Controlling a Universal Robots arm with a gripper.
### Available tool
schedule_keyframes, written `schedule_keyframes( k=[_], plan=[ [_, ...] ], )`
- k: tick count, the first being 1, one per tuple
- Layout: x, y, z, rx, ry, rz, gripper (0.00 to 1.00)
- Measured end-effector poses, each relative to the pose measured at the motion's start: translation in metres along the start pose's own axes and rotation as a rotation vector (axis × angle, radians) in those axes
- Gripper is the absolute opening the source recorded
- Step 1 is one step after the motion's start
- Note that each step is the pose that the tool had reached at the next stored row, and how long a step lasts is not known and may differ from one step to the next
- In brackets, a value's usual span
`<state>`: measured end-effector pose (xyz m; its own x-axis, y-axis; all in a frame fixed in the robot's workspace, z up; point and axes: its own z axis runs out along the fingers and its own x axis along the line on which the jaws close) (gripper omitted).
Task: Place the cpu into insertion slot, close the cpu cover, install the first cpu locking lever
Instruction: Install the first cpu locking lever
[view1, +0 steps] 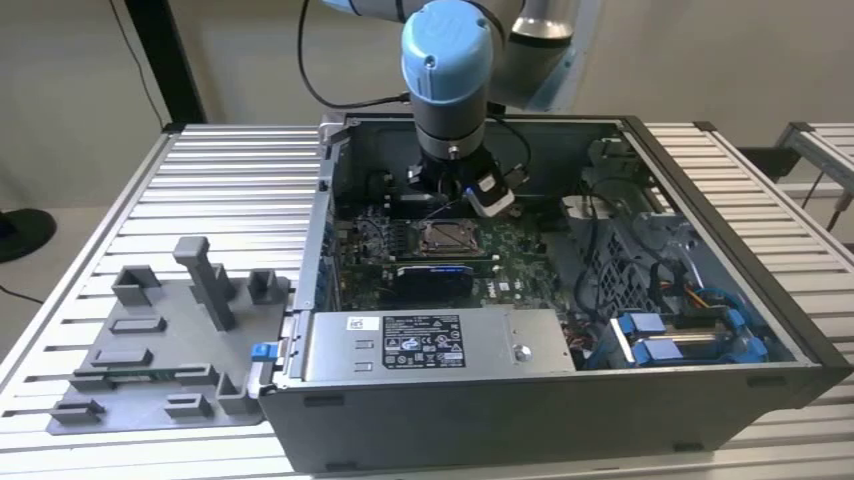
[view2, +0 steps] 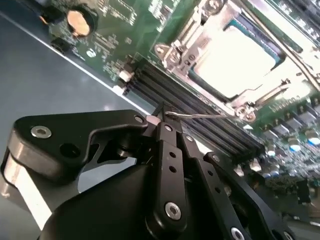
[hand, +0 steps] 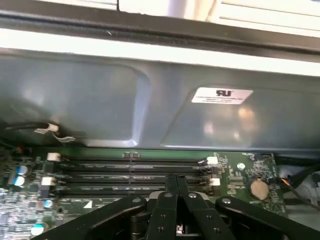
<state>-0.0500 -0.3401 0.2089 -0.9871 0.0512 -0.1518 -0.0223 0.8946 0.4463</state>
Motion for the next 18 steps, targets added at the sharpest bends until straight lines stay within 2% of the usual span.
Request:
schedule_keyframes(
  k=[6,9,12,16,18],
  plan=[
    [0.0084,0.0025,-0.0022,0.0016,0.0437,0.022,0.00],
    [0.0139,0.0042,-0.0025,0.0025,0.0576,0.029,0.00],
    [0.0219,0.0057,-0.0031,0.0029,0.0640,0.032,0.00],
    [0.0363,0.0057,-0.0056,0.0027,0.0640,0.032,0.00],
    [0.0421,0.0035,-0.0077,0.0027,0.0638,0.032,0.00]
  ],
)
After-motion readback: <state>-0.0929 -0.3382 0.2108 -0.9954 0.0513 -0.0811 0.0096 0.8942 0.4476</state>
